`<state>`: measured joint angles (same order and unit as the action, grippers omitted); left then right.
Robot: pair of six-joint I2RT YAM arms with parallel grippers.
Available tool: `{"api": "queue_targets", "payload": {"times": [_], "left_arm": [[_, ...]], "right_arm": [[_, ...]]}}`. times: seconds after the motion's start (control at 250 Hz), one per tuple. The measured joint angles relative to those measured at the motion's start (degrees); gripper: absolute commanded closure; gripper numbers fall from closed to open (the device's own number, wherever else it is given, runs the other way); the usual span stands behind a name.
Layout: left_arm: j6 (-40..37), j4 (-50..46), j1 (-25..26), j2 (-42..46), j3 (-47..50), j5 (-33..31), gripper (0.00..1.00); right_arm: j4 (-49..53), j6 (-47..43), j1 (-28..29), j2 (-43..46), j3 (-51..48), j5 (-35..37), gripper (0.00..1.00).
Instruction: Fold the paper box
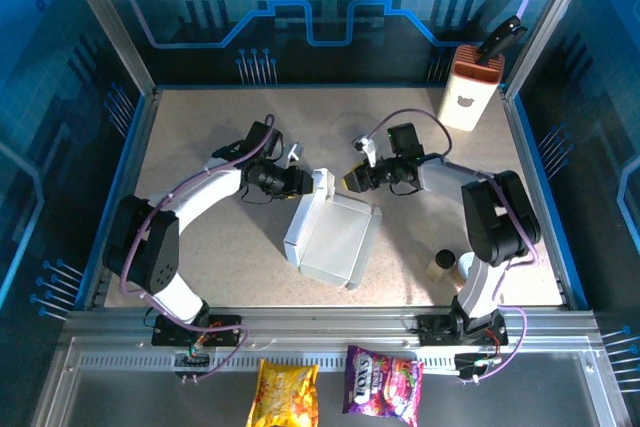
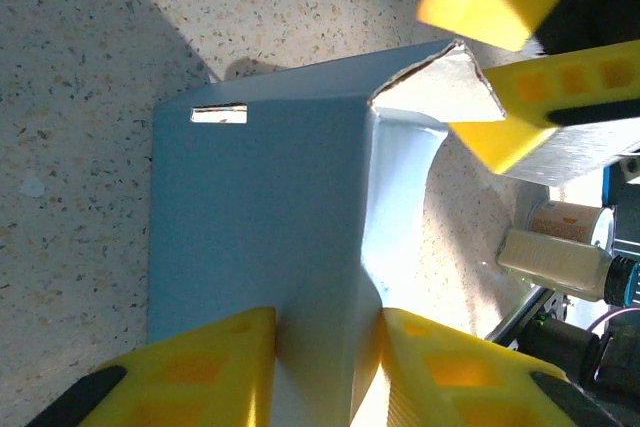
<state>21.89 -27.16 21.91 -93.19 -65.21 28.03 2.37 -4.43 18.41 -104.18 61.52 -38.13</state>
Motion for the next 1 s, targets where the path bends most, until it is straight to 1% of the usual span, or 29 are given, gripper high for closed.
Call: {"api": "queue_targets", "payload": {"times": [0.124, 0.236, 0.408, 0.571, 0.739, 0.863, 0.939, 0.999], "left_arm": [[-0.02, -0.02, 0.02, 0.00, 0.00, -0.04, 0.70], [-0.04, -0.07, 0.02, 0.00, -0.07, -0.17, 0.69], [-0.48, -0.44, 0.02, 0.00, -0.31, -0.24, 0.70], [-1.01, -0.44, 0.00, -0.04, -0.33, -0.26, 0.70], [-1.05, -0.46, 0.00, -0.04, -0.33, -0.28, 0.70], [-1.09, -0.46, 0.00, -0.04, -0.33, -0.28, 0.70], [-1.11, -0.46, 0.00, -0.04, -0.33, -0.28, 0.70], [-1.27, -0.48, 0.00, -0.04, -0.33, -0.28, 0.70]], "right_arm": [[-0.76, -1.92, 0.39, -3.23, 1.20, -2.99, 0.53], [-1.27, -3.89, 1.95, -4.92, 2.29, -5.03, 0.54], [-3.91, -4.92, 4.46, -6.75, 3.13, -7.08, 0.60], [-6.64, -4.85, 4.90, -7.91, 3.17, -7.41, 0.64], [-9.60, -4.35, 4.90, -9.14, 3.17, -8.68, 0.64], [-11.28, -3.78, 4.90, -9.84, 3.17, -9.79, 0.60], [-12.20, -3.39, 4.90, -10.21, 3.17, -10.34, 0.61], [-12.98, -3.08, 4.90, -10.51, 3.17, -10.60, 0.64]]}}
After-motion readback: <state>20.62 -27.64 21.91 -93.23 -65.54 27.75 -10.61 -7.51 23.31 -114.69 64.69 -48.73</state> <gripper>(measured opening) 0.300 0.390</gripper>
